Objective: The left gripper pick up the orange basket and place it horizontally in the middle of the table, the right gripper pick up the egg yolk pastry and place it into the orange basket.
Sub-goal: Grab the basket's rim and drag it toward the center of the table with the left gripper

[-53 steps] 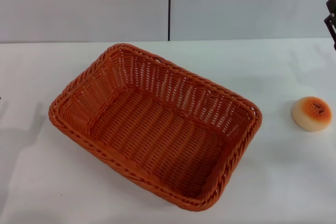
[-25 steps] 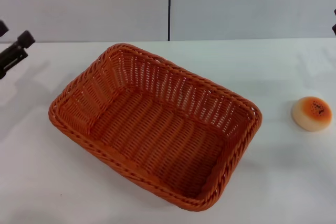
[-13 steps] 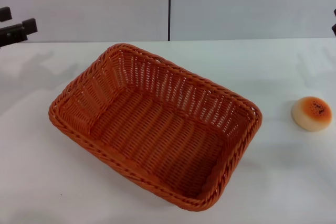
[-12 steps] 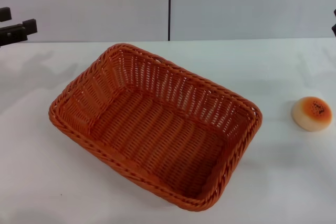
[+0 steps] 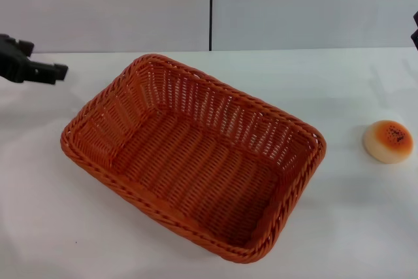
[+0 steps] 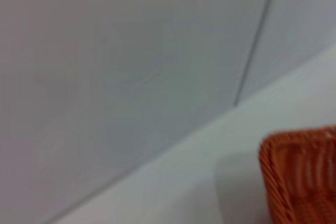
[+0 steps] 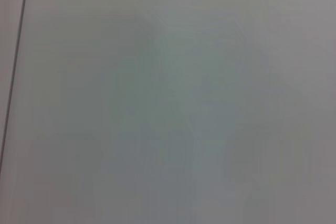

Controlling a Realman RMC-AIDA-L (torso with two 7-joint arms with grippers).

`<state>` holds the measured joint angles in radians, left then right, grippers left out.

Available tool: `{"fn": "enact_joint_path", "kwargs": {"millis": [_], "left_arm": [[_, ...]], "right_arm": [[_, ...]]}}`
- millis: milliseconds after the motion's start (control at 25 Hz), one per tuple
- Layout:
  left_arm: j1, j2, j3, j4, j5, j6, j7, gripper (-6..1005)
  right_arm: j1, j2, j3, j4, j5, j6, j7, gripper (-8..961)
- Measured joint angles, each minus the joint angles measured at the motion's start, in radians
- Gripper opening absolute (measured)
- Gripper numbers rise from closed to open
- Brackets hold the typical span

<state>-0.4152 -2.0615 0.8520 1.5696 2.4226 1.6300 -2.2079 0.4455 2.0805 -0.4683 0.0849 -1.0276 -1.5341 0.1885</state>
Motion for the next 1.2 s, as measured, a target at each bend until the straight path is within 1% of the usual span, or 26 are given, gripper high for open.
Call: {"fn": "enact_joint_path", "kwargs": {"millis": [40,80,240,360,480,640,760,880,1040,1080,1200], "left_arm": [[-0.026,-0.001,0.021,0.019,0.052,0.045,-0.037,805],[-0.026,-0.001,0.021,0.019,0.052,0.045,-0.037,803],[-0.073,-0.004,0.072,0.051,0.117,0.128,-0.119,799],[-0.090,-0.006,0.115,0.056,0.132,0.156,-0.177,796],[-0.092,-0.009,0.167,0.051,0.140,0.158,-0.226,792],[-0.093,-0.011,0.192,0.026,0.127,0.150,-0.277,788],[-0.084,-0.011,0.223,0.012,0.112,0.120,-0.303,785],[-0.052,-0.011,0.294,0.012,0.097,0.049,-0.326,781],[-0.026,-0.011,0.376,0.002,0.087,-0.035,-0.342,777],[-0.026,-0.011,0.376,0.002,0.087,-0.035,-0.342,776],[-0.014,-0.011,0.405,-0.017,0.075,-0.101,-0.345,773]], "right_arm": [[0.000,0.000,0.000,0.000,0.000,0.000,0.000,664],[0.001,0.000,0.000,0.000,0.000,0.000,0.000,664],[0.001,0.000,0.001,-0.001,0.000,0.000,0.000,663],[0.000,0.000,0.009,-0.001,0.000,0.000,0.000,663],[-0.001,0.000,0.025,-0.001,0.000,0.000,0.000,663],[-0.003,-0.001,0.027,-0.001,0.000,-0.004,0.000,663],[-0.005,-0.001,0.027,-0.001,0.000,-0.005,0.000,663],[-0.007,0.000,0.026,-0.001,-0.001,-0.003,0.000,663],[-0.011,0.000,0.026,-0.001,-0.002,-0.001,0.000,663],[-0.013,0.000,0.026,-0.001,-0.002,-0.001,0.000,663],[-0.016,-0.001,0.026,-0.001,-0.005,-0.001,0.000,663]]}}
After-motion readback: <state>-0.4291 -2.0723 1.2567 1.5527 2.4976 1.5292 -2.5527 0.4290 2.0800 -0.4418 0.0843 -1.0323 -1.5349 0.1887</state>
